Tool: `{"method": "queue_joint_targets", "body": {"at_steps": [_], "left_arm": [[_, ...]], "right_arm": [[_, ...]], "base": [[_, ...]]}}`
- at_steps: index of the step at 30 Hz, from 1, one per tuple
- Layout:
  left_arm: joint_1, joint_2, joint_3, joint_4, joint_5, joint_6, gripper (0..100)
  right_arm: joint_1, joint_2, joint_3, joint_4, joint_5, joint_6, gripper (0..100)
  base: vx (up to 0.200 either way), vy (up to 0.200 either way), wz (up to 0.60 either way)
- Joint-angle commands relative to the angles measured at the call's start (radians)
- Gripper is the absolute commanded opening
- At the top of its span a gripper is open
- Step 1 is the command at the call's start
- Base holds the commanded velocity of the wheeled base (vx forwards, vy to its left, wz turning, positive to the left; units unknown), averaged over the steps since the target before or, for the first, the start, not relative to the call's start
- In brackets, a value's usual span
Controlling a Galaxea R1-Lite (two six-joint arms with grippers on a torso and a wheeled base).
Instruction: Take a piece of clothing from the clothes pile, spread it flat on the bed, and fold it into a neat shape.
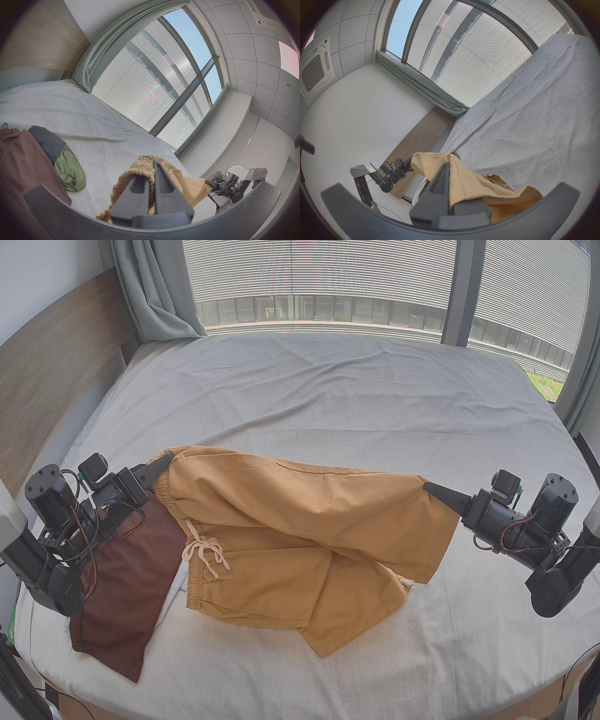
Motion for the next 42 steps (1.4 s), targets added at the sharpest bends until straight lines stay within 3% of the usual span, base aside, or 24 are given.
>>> {"method": "queue_joint_targets", "body": {"at_steps": [1, 42], "left_arm": [[0.013, 0.022, -0.010, 0.000, 0.001, 0.001, 0], [0.018, 0.039, -0.040, -0.002, 0.001, 0.006, 0]], "right_arm": [[-0.008, 0.000, -0.001, -0.001, 0.000, 0.001, 0], [-0.011, -0.099, -0.010, -0.001, 0.005, 0.004, 0]], "base": [[0.000, 0.000, 0.00], [0.000, 0.000, 0.00]]}}
